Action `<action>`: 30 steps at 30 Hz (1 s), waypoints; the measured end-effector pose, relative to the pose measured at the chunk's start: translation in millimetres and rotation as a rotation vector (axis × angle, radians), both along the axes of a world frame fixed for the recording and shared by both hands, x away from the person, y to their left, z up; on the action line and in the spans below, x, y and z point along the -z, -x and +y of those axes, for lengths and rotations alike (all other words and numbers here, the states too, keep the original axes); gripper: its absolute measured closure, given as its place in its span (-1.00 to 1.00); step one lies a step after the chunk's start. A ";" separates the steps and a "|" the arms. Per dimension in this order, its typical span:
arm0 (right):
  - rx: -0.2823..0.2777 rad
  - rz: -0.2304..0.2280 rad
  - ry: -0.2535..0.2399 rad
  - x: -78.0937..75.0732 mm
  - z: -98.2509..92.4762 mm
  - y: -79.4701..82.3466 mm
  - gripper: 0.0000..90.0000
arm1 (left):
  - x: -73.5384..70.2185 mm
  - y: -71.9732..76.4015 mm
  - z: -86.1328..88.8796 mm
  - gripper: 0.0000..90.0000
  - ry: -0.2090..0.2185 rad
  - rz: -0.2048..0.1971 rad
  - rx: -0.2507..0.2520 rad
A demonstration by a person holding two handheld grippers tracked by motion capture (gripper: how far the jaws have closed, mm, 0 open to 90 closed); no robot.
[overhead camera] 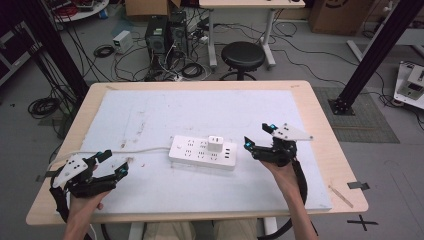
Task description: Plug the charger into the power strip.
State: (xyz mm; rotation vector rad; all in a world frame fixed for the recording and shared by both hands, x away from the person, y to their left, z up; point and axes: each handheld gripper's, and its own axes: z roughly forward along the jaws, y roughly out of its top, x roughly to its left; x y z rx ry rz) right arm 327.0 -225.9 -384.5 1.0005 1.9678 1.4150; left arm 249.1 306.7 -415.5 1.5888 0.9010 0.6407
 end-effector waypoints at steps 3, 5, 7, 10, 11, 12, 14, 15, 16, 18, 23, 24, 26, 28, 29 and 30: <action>0.037 -0.009 -0.058 7.8 -11.6 11.3 -0.55 | -0.8 0.4 2.0 -0.52 -0.002 0.000 -0.007; 0.068 -0.015 -0.062 12.3 -16.8 16.4 -0.56 | -0.9 0.1 3.6 -0.52 -0.008 0.002 -0.012; 0.079 -0.020 -0.055 13.6 -18.5 17.8 -0.56 | -0.8 -0.3 4.9 -0.52 -0.011 0.002 -0.016; 0.102 -0.016 -0.036 18.4 -26.4 24.1 -0.56 | -0.6 -2.0 7.1 -0.52 -0.009 0.004 -0.023; 0.104 -0.007 -0.041 18.9 -27.5 25.1 -0.56 | -0.6 -2.5 7.5 -0.52 -0.009 0.004 -0.025; 0.101 -0.011 -0.040 19.8 -29.0 25.7 -0.56 | -0.5 -3.0 7.9 -0.52 -0.008 0.003 -0.028; 0.108 -0.008 -0.042 21.1 -31.1 27.3 -0.56 | -0.5 -3.8 8.6 -0.52 -0.009 0.005 -0.030; 0.108 -0.015 -0.040 21.9 -32.8 27.9 -0.56 | -0.2 -4.4 8.6 -0.52 -0.006 0.004 -0.031; 0.108 -0.015 -0.040 21.9 -32.8 27.9 -0.56 | -0.2 -4.4 8.6 -0.52 -0.006 0.004 -0.031; 0.109 -0.008 -0.044 22.7 -33.9 28.9 -0.56 | 0.3 -5.9 8.5 -0.52 -0.010 0.007 -0.031; 0.118 0.001 -0.042 27.2 -39.3 29.7 -0.56 | 0.4 -7.5 7.1 -0.52 -0.015 0.009 -0.027; 0.114 0.009 -0.042 29.5 -40.9 29.7 -0.56 | 0.5 -7.8 6.6 -0.52 -0.011 0.011 -0.027; 0.114 0.010 -0.040 30.3 -41.1 29.5 -0.56 | 0.3 -8.2 6.0 -0.52 -0.013 0.010 -0.025; 0.116 0.013 -0.038 32.1 -42.6 29.4 -0.56 | 0.2 -8.2 5.9 -0.52 -0.014 0.010 -0.026; 0.120 0.018 -0.042 32.3 -42.6 29.9 -0.56 | 0.3 -8.3 5.9 -0.52 -0.014 0.010 -0.026; 0.119 0.018 -0.043 32.6 -42.9 29.7 -0.56 | 0.3 -8.3 6.2 -0.52 -0.014 0.009 -0.026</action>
